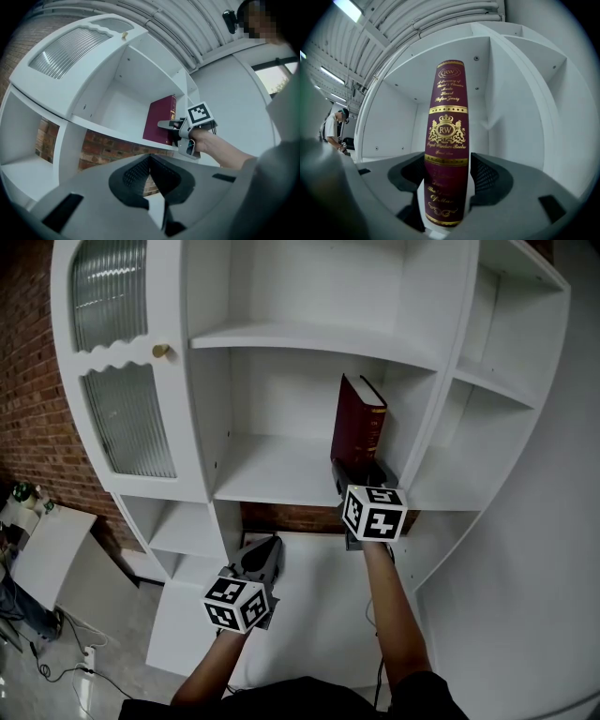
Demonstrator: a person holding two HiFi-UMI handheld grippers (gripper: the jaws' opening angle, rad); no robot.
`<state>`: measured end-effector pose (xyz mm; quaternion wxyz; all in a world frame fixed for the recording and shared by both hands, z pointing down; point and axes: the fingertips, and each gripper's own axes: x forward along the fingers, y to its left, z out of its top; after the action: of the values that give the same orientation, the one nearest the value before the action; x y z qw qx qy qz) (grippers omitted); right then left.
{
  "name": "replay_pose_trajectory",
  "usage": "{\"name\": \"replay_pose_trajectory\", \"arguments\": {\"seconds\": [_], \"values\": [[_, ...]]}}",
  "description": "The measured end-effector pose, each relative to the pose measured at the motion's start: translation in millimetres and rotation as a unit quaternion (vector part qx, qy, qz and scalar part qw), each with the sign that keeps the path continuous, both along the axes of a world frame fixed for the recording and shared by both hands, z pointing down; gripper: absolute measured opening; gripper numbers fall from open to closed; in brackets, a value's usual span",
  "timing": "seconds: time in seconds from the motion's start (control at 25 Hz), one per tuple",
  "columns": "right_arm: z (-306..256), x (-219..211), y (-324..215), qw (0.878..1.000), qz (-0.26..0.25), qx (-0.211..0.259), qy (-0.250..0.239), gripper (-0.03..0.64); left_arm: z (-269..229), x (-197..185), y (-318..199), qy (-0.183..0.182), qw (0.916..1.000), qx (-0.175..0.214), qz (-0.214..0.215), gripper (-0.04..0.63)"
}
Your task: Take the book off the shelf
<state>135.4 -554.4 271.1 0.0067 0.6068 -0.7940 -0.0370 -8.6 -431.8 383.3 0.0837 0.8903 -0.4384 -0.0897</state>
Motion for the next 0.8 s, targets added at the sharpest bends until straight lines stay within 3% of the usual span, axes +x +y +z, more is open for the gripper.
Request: {"name": "replay_pose_trajectory", "arguments": {"seconds": [0.8], "values": [[-2, 0, -18, 1.0, 0.013, -0.003, 0.007, 0.285, 0, -11, -11, 0.016, 0.9997, -0.003, -0.017, 0.016]]}}
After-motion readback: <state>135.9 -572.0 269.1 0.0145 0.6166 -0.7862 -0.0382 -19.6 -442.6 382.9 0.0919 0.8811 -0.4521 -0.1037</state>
